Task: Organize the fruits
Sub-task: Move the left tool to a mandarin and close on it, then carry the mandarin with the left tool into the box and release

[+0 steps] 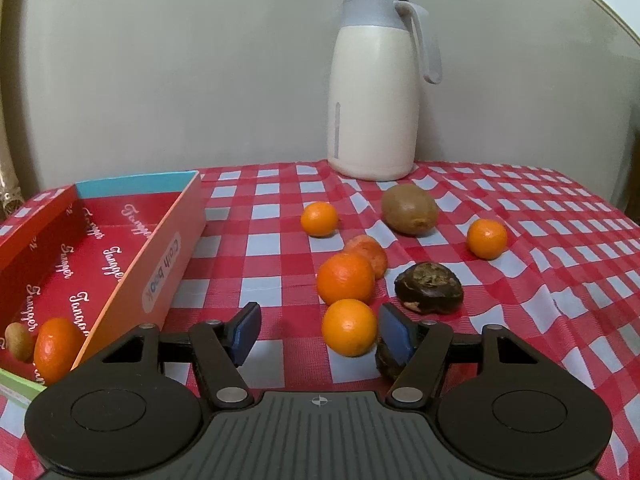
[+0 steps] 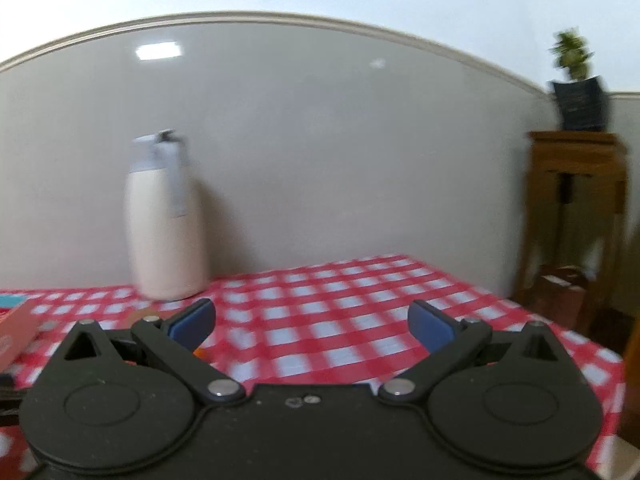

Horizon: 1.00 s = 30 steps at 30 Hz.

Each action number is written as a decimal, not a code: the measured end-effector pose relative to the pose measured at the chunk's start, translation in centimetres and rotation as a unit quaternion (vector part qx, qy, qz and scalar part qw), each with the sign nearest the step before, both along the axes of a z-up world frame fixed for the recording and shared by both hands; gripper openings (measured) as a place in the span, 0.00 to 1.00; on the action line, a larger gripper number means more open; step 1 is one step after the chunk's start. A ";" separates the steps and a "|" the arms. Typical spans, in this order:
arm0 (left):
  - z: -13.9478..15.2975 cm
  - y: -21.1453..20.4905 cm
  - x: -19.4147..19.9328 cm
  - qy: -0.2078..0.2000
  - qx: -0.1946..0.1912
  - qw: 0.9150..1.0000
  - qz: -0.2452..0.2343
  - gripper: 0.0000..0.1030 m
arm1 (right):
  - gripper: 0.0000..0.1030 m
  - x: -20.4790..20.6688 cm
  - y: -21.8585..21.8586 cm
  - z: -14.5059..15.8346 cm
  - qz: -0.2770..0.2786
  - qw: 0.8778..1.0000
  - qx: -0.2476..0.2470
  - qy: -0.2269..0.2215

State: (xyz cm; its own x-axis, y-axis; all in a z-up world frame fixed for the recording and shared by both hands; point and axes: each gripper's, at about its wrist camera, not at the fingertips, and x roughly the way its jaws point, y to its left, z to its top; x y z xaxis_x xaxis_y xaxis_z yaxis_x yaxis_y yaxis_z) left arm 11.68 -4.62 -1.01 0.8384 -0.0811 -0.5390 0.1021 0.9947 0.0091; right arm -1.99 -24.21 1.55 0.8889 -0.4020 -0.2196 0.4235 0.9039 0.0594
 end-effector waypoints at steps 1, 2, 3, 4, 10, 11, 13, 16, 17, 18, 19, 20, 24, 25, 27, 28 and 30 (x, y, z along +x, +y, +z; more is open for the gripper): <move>-0.1 0.0 0.2 0.005 -0.003 1.000 -0.001 0.58 | 1.00 -0.1 -0.4 0.0 -0.009 1.000 0.004 0.000; -0.2 0.1 0.4 0.013 -0.008 1.000 -0.002 0.55 | 1.00 -0.1 -0.7 -0.1 -0.013 1.000 0.009 0.000; -0.4 0.2 0.7 0.021 -0.015 1.000 -0.002 0.51 | 1.00 -0.2 -1.0 -0.2 -0.012 1.000 0.016 0.001; -0.6 0.3 0.8 0.025 -0.018 1.000 -0.001 0.49 | 1.00 -0.2 -1.2 -0.2 -0.011 1.000 0.021 0.002; -1.0 0.0 0.9 0.026 -0.014 1.000 0.000 0.44 | 1.00 -0.4 -1.4 -0.5 -0.005 1.000 0.023 0.004; -1.1 0.0 1.0 0.028 -0.016 0.999 -0.001 0.42 | 1.00 -0.4 -1.3 -0.5 -0.003 1.000 0.023 0.004; -1.1 0.1 1.0 0.026 -0.015 1.000 -0.001 0.39 | 1.00 -0.3 -1.3 -0.5 0.002 1.000 0.026 0.004; -1.1 0.1 0.9 0.026 -0.013 1.000 -0.003 0.38 | 1.00 -0.2 -1.2 -0.4 0.007 1.000 0.030 0.004; -1.1 0.1 0.9 0.025 -0.011 1.000 -0.003 0.37 | 1.00 -0.1 -1.1 -0.4 0.008 0.999 0.031 0.005; -1.1 0.1 0.8 0.025 -0.010 1.000 -0.003 0.33 | 1.00 -0.2 -1.1 -0.4 0.009 0.999 0.032 0.004; -1.0 0.2 0.8 0.025 -0.012 1.000 -0.003 0.32 | 1.00 -0.2 -1.1 -0.4 0.009 0.999 0.032 0.003; -1.0 0.3 0.7 0.025 -0.013 1.000 -0.003 0.32 | 1.00 -0.2 -1.0 -0.3 0.010 0.999 0.032 0.002; -0.9 0.7 0.5 0.018 -0.013 1.000 -0.001 0.32 | 1.00 -0.3 -0.9 -0.3 0.012 0.999 0.035 0.002; -0.7 0.7 0.3 0.014 -0.013 1.000 0.000 0.32 | 1.00 -0.3 -0.9 -0.3 0.013 0.999 0.035 0.002; -0.4 0.9 0.0 0.002 -0.013 1.000 0.000 0.32 | 1.00 -0.3 -0.9 -0.3 0.013 0.999 0.034 0.004; -0.2 1.1 -0.1 -0.002 -0.013 1.000 0.000 0.32 | 1.00 -0.2 -0.9 -0.3 0.013 0.999 0.034 0.004; 0.2 1.4 -0.4 -0.011 -0.016 1.000 0.001 0.32 | 1.00 -0.2 -0.9 -0.3 0.014 0.999 0.035 0.004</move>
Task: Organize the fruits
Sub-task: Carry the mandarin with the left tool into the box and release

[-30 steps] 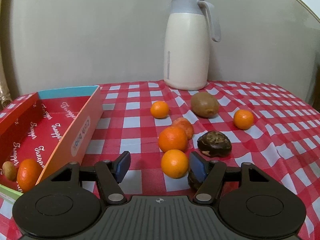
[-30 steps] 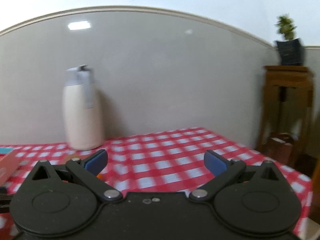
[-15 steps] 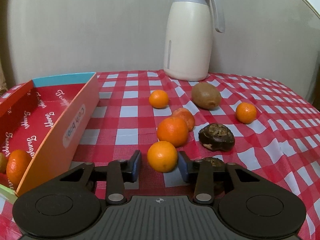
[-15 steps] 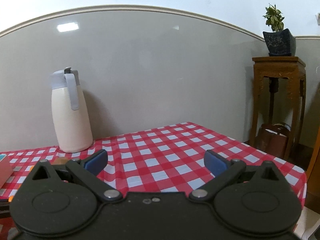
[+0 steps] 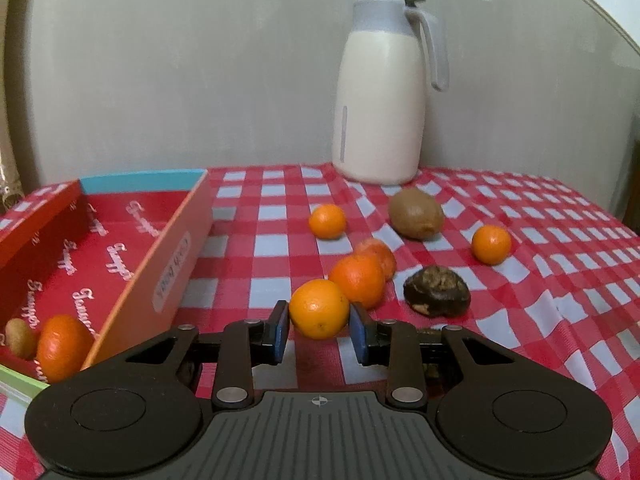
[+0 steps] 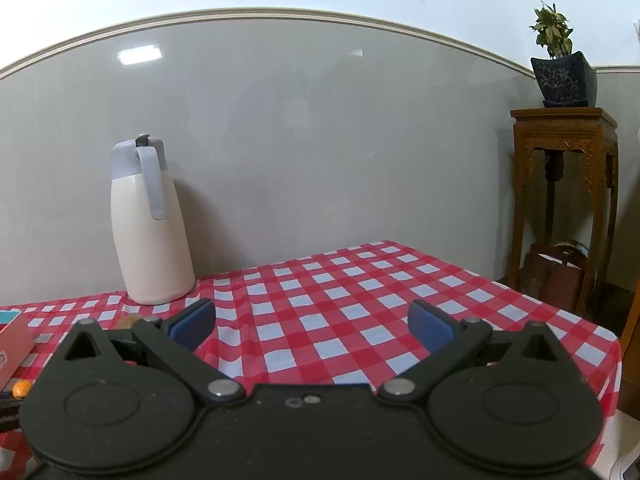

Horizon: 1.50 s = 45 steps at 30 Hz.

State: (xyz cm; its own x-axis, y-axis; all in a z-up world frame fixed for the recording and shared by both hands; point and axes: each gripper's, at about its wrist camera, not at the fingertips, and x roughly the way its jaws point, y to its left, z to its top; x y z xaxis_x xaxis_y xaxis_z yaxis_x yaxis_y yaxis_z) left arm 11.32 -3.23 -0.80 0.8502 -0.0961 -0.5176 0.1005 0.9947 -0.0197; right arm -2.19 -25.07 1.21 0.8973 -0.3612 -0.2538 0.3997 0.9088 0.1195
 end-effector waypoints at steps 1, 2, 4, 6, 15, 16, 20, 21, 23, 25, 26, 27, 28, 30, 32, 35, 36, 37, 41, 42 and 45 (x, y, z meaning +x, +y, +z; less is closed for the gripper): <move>0.2 0.2 -0.1 -0.004 0.001 1.000 0.002 0.32 | 1.00 0.0 0.0 0.0 0.000 1.000 0.001 0.000; 0.5 0.4 -0.3 -0.011 0.001 1.000 0.004 0.32 | 1.00 0.1 0.1 0.0 0.001 1.000 0.001 0.000; 1.0 0.9 -0.6 -0.023 0.001 1.000 0.008 0.32 | 1.00 0.2 0.2 0.0 0.002 1.000 0.003 0.000; 1.6 1.6 -1.1 -0.038 0.005 0.999 0.014 0.32 | 1.00 0.3 0.4 0.0 0.005 1.000 0.004 0.000; 3.3 6.4 -2.5 -0.079 0.007 0.994 0.073 0.32 | 1.00 1.5 2.8 0.0 0.032 0.999 -0.004 0.003; 3.3 7.1 -2.6 -0.079 0.006 0.993 0.082 0.32 | 1.00 1.7 3.2 0.0 0.035 0.999 -0.006 0.003; 3.4 10.2 -2.7 -0.076 0.005 0.989 0.126 0.32 | 1.00 2.2 4.7 0.1 0.053 0.999 -0.011 0.004; 3.3 10.8 -2.7 -0.075 0.006 0.988 0.135 0.32 | 1.00 2.4 5.2 0.1 0.059 0.998 -0.012 0.005; 3.0 12.1 -2.5 -0.067 0.006 0.986 0.149 0.32 | 1.00 2.6 6.0 0.1 0.068 0.998 -0.015 0.005; 2.7 13.1 -2.4 -0.058 0.008 0.985 0.163 0.32 | 1.00 3.0 6.9 0.2 0.079 0.997 -0.017 0.006; 2.5 13.6 -2.3 -0.053 0.008 0.985 0.167 0.32 | 1.00 3.1 7.2 0.2 0.083 0.996 -0.018 0.007; 2.3 14.1 -2.2 -0.047 0.005 0.984 0.172 0.32 | 1.00 3.2 7.6 0.2 0.087 0.996 -0.020 0.007; 2.1 14.5 -2.1 -0.042 0.004 0.983 0.176 0.32 | 1.00 3.4 8.0 0.2 0.091 0.996 -0.021 0.007; 1.8 15.2 -2.1 -0.033 0.001 0.983 0.183 0.32 | 1.00 3.4 8.6 0.2 0.097 0.995 -0.023 0.007; 1.5 15.8 -2.1 -0.025 -0.003 0.981 0.190 0.32 | 1.00 3.6 9.2 0.3 0.103 0.994 -0.024 0.007; 1.5 16.2 -2.2 -0.025 0.002 0.980 0.197 0.32 | 1.00 3.8 9.8 0.3 0.110 0.994 -0.023 0.008; 1.5 16.3 -2.3 -0.025 0.002 0.979 0.201 0.32 | 1.00 3.8 10.1 0.3 0.113 0.993 -0.023 0.009; 1.5 16.4 -2.2 -0.024 0.002 0.979 0.204 0.32 | 1.00 3.9 10.2 0.3 0.115 0.993 -0.023 0.009; 1.6 16.8 -2.2 -0.023 -0.005 0.978 0.208 0.32 | 1.00 4.0 10.9 0.3 0.122 0.992 -0.025 0.009; 1.6 16.9 -2.2 -0.023 -0.009 0.978 0.209 0.35 | 1.00 4.0 11.0 0.3 0.123 0.992 -0.025 0.010; 1.8 16.9 -2.5 -0.030 -0.017 0.977 0.209 0.58 | 1.00 4.1 11.1 0.4 0.125 0.992 -0.026 0.009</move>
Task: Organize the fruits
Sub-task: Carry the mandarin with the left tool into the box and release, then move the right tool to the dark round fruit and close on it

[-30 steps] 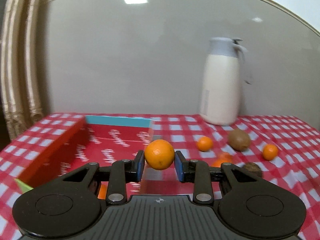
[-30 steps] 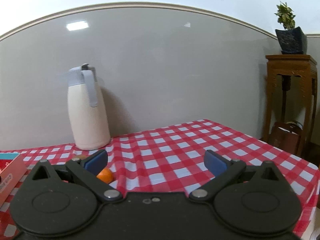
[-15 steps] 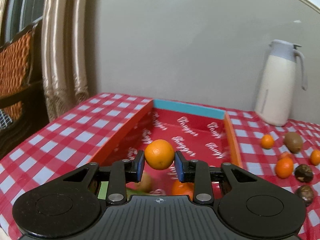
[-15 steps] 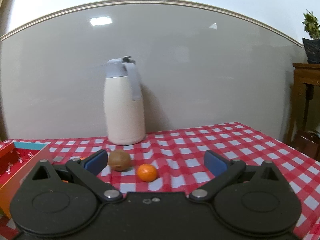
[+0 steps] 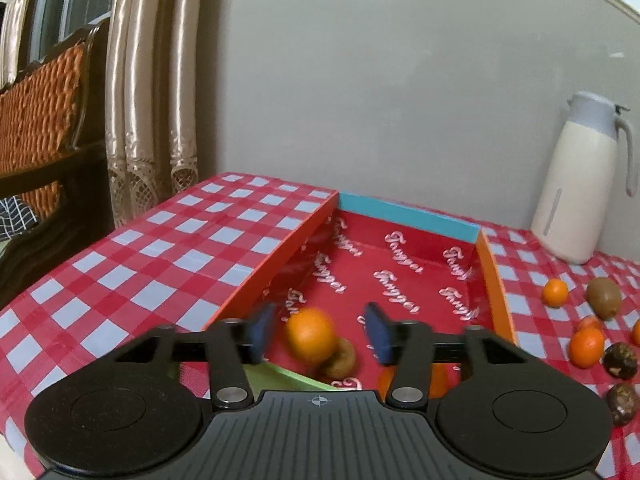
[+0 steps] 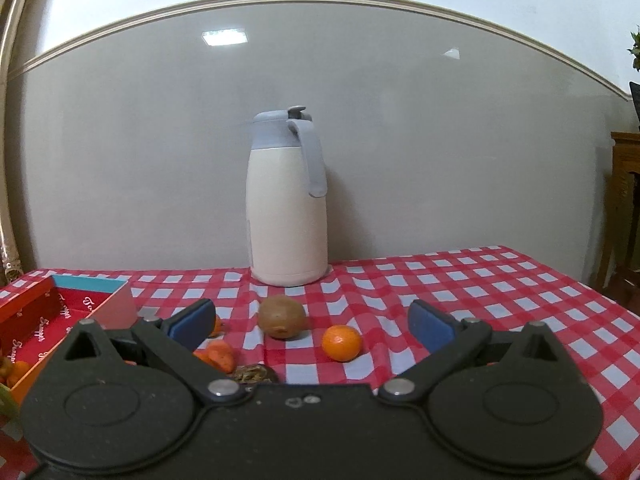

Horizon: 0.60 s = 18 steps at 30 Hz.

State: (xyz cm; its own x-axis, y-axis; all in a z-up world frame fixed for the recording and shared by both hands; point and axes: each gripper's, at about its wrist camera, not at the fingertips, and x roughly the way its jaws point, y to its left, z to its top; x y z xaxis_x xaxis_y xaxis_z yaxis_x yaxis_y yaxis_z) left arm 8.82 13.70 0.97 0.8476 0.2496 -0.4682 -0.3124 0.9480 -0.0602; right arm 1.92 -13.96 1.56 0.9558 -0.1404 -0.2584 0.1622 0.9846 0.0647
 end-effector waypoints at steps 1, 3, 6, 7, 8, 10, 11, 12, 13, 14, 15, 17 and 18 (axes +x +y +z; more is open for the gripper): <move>0.1 -0.1 -0.1 -0.003 0.004 1.000 0.003 0.69 | 1.00 0.0 0.0 0.0 0.000 1.000 0.000 0.000; 0.3 -0.1 -0.6 -0.014 0.012 1.000 0.011 0.78 | 1.00 0.0 -0.1 0.0 -0.002 1.000 0.002 0.000; 0.6 0.0 -1.0 -0.025 0.009 1.000 0.014 0.81 | 1.00 0.0 -0.2 -0.1 -0.004 1.000 0.003 -0.001; 0.6 0.1 -1.1 -0.025 0.011 0.999 0.016 0.82 | 1.00 -0.1 -0.3 0.0 -0.005 1.000 0.003 -0.001; 0.7 0.2 -1.2 -0.025 0.010 1.000 0.017 0.82 | 1.00 0.0 -0.4 -0.1 -0.006 1.000 0.003 -0.001; 0.8 0.2 -1.5 -0.027 0.007 0.999 0.017 0.84 | 1.00 -0.1 -0.5 -0.1 -0.008 1.000 0.002 -0.002; 0.8 0.2 -1.6 -0.028 0.008 0.999 0.017 0.84 | 1.00 -0.2 -0.5 -0.1 -0.009 1.000 0.002 -0.002; 0.9 0.1 -1.8 -0.029 0.009 0.999 0.017 0.85 | 1.00 -0.2 -0.6 -0.1 -0.010 1.000 0.003 -0.002; 1.0 0.1 -1.9 -0.030 0.010 0.999 0.016 0.88 | 1.00 -0.2 -0.7 -0.1 -0.011 1.000 0.003 -0.002; 1.1 0.0 -2.1 -0.032 0.011 0.999 0.016 0.90 | 1.00 -0.2 -0.7 -0.1 -0.012 1.000 0.004 -0.002; 1.2 -0.1 -2.3 -0.033 0.012 0.999 0.015 0.93 | 1.00 -0.3 -0.8 -0.1 -0.013 1.000 0.004 -0.002; 1.4 -0.3 -2.7 -0.037 0.018 0.999 0.013 0.96 | 1.00 -0.4 -0.9 -0.1 -0.014 1.000 0.004 -0.002; 1.5 -0.4 -2.8 -0.039 0.022 0.999 0.010 0.97 | 1.00 -0.4 -0.9 -0.1 -0.015 1.000 0.004 -0.003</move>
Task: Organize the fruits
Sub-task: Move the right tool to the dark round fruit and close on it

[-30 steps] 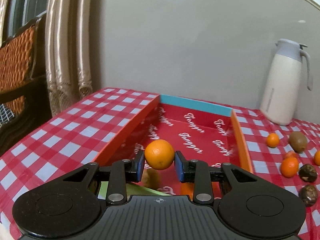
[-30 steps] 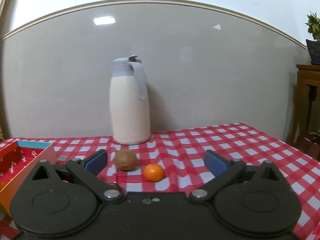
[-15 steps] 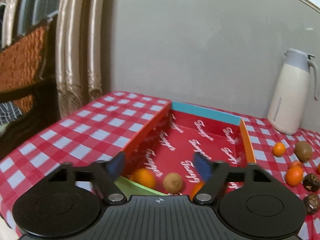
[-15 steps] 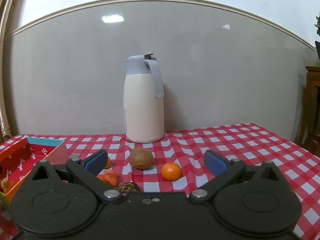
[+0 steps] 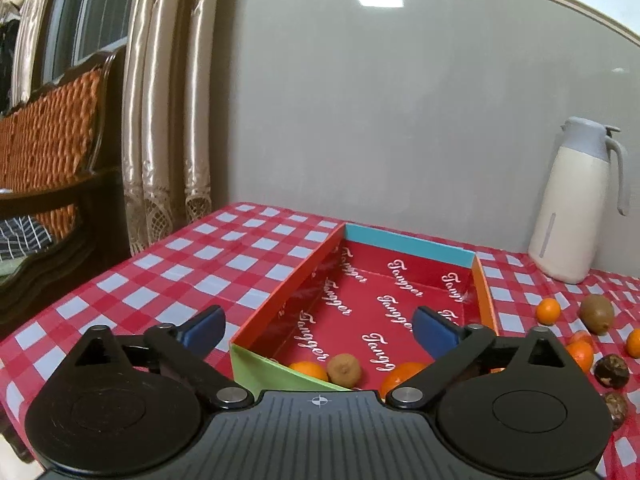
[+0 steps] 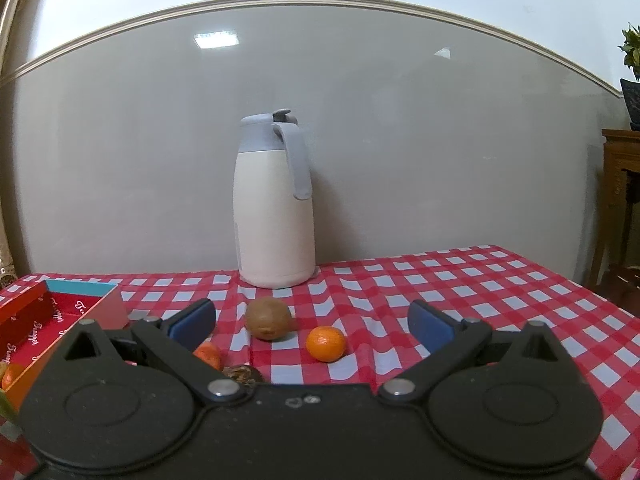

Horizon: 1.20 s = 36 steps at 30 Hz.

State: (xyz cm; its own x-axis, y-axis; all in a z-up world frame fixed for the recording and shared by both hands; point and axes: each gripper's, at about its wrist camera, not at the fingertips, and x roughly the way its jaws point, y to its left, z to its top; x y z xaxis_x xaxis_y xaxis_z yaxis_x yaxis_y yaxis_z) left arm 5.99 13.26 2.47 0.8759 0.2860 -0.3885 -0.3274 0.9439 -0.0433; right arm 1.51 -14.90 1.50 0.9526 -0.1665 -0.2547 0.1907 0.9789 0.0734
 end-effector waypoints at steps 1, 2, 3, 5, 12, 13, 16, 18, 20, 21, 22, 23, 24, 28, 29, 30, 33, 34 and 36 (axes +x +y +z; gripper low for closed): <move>0.1 -0.2 -0.1 -0.001 0.004 1.000 -0.002 0.99 | 1.00 -0.1 -0.1 0.0 0.000 1.000 0.000 0.000; 0.2 -0.4 -0.2 -0.002 0.008 1.000 -0.005 1.00 | 1.00 -0.1 -0.2 0.0 -0.001 1.000 0.000 0.000; 0.3 -0.6 -0.4 -0.002 0.012 1.000 -0.009 1.00 | 1.00 -0.2 -0.3 0.0 -0.001 1.000 0.001 0.001; 0.4 -1.1 -0.7 -0.001 0.016 1.000 -0.018 1.00 | 1.00 -0.2 -0.5 -0.1 -0.002 1.000 0.003 0.002; 0.5 -2.9 -1.6 0.004 0.022 0.998 -0.054 1.00 | 1.00 -0.3 -1.4 -0.1 -0.001 1.000 0.017 0.006; 0.4 -3.2 -1.8 0.005 0.023 0.998 -0.059 1.00 | 1.00 -0.3 -1.6 -0.2 0.000 1.000 0.019 0.007; 0.3 -3.8 -2.5 0.007 0.021 0.997 -0.070 1.00 | 1.00 -0.3 -1.7 -0.2 0.002 1.000 0.020 0.007; 0.3 -4.3 -3.0 0.007 0.020 0.997 -0.077 1.00 | 1.00 -0.3 -1.7 -0.2 0.007 1.000 0.020 0.011; 0.2 -4.8 -3.3 0.007 0.024 0.996 -0.082 1.00 | 1.00 -0.1 -1.6 -0.4 0.016 0.999 0.022 0.020; 0.2 -5.1 -3.4 0.008 0.026 0.996 -0.084 1.00 | 1.00 0.1 -1.4 -0.5 0.024 0.999 0.022 0.026; 0.1 -5.3 -3.5 0.008 0.027 0.996 -0.086 1.00 | 1.00 0.2 -1.3 -0.6 0.031 0.999 0.021 0.030; 0.1 -5.4 -3.6 0.009 0.027 0.996 -0.088 1.00 | 1.00 0.3 -1.1 -0.7 0.037 0.999 0.020 0.034; 0.1 -5.5 -3.6 0.010 0.027 0.996 -0.090 1.00 | 1.00 0.4 -0.8 -0.8 0.047 0.998 0.019 0.039; -0.1 -5.6 -4.0 0.013 0.030 0.995 -0.091 1.00 | 1.00 1.1 0.1 -1.4 0.091 0.993 0.035 0.062; -0.1 -5.6 -4.1 0.014 0.031 0.995 -0.090 1.00 | 1.00 1.3 0.3 -1.6 0.101 0.992 0.041 0.068; -0.1 -5.5 -4.2 0.015 0.031 0.995 -0.089 1.00 | 1.00 1.5 0.5 -1.8 0.111 0.990 0.047 0.076; -0.1 -4.8 -4.4 0.015 0.025 0.996 -0.081 1.00 | 0.99 2.2 1.2 -2.4 0.129 0.985 0.060 0.100; -0.1 -4.5 -4.5 0.015 0.023 0.997 -0.078 1.00 | 0.96 2.3 1.4 -2.5 0.133 0.984 0.060 0.103; -0.1 -4.0 -4.6 0.014 0.020 0.997 -0.070 1.00 | 0.90 2.5 1.9 -2.6 0.140 0.982 0.058 0.110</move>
State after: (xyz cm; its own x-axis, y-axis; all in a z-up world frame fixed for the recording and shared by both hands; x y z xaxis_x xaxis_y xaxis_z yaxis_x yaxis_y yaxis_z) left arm 1.37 9.28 2.39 0.8973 0.1779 -0.4041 -0.1931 0.9812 0.0032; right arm 4.05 -13.00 -1.15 0.8763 0.1367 -0.4620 -0.0611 0.9827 0.1748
